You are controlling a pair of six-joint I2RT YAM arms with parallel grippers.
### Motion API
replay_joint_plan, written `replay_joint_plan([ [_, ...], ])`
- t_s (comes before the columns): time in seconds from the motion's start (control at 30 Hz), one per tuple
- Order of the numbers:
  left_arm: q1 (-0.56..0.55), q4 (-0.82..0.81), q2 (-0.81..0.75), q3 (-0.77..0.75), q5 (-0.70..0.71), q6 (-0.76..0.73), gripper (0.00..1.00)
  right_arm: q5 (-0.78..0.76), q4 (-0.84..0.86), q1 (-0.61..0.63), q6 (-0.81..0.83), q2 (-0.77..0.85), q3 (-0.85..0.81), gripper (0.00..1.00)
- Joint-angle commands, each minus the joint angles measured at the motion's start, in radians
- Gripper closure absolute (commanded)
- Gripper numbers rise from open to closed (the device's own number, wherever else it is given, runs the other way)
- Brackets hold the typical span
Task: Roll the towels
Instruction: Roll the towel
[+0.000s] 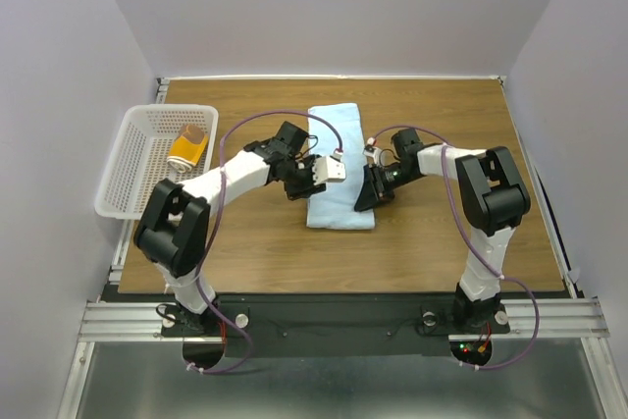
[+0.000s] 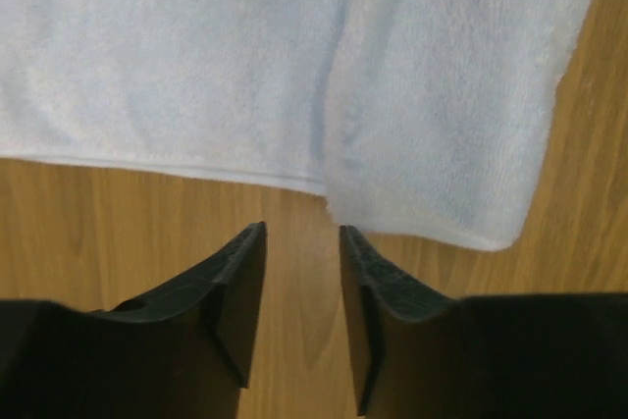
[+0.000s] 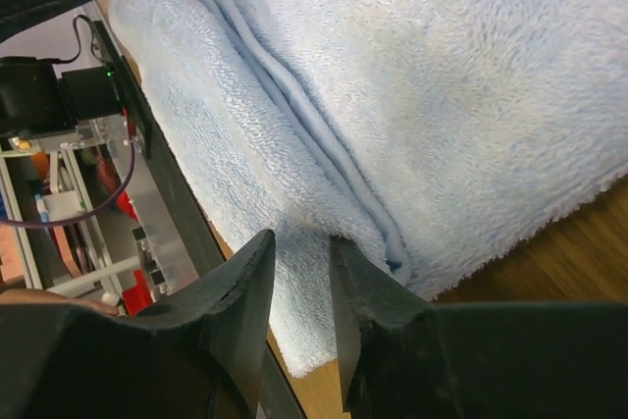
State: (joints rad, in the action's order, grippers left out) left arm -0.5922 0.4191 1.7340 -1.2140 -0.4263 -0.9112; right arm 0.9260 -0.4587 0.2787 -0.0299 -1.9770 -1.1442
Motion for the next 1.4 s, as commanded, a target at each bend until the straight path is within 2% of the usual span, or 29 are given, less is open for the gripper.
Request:
replay_joint_plan([
  [0.0,-0.046,-0.049,-0.189,0.065,0.038,-0.061,0.47,-0.127,-0.006,0.01,0.053,0.004,-0.026,0.64],
  [0.07,-0.101,-0.072,-0.247,0.118,0.104,-0.1,0.45,-0.131,-0.014,0.013,0.058,0.0,-0.026,0.64],
  [0.2,-0.225,-0.137,-0.297,0.217,0.181,-0.107,0.32,-0.153,-0.017,0.013,0.064,-0.008,-0.023,0.61],
  [0.33,-0.34,-0.29,-0.28,0.306,0.289,-0.088,0.29,-0.18,-0.017,0.016,0.062,-0.016,-0.026,0.58],
  [0.6,-0.429,-0.508,-0.163,0.375,0.417,-0.069,0.24,-0.21,-0.028,0.019,0.068,-0.04,-0.043,0.58],
  [0.73,-0.436,-0.598,-0.101,0.407,0.51,-0.074,0.24,-0.217,-0.038,0.02,0.081,-0.045,-0.048,0.59],
  [0.87,-0.436,-0.603,-0.068,0.416,0.512,-0.086,0.34,-0.223,-0.046,0.022,0.088,-0.056,-0.055,0.6],
  [0.93,-0.436,-0.562,-0.054,0.413,0.477,-0.089,0.48,-0.223,-0.047,0.022,0.09,-0.062,-0.058,0.6],
  [0.97,-0.436,-0.542,-0.05,0.398,0.466,-0.081,0.6,-0.222,-0.051,0.02,0.09,-0.063,-0.063,0.6],
  [1.07,-0.416,-0.424,-0.04,0.346,0.365,-0.049,0.78,-0.219,-0.057,0.022,0.097,-0.04,-0.068,0.6],
  [1.23,-0.347,-0.132,-0.013,0.217,0.117,-0.008,0.86,-0.217,-0.067,0.011,0.127,0.062,-0.074,0.55],
  [1.27,-0.322,-0.091,-0.005,0.177,0.083,-0.005,0.87,-0.216,-0.07,0.007,0.131,0.088,-0.075,0.47],
  [1.3,-0.308,-0.056,0.002,0.159,0.052,0.001,0.87,-0.216,-0.072,0.004,0.136,0.11,-0.08,0.47],
  [1.33,-0.296,0.008,0.019,0.143,-0.01,0.012,0.87,-0.217,-0.075,-0.009,0.139,0.162,-0.08,0.35],
  [1.37,-0.284,0.038,0.027,0.128,-0.038,0.014,0.87,-0.22,-0.077,-0.015,0.142,0.188,-0.081,0.31],
])
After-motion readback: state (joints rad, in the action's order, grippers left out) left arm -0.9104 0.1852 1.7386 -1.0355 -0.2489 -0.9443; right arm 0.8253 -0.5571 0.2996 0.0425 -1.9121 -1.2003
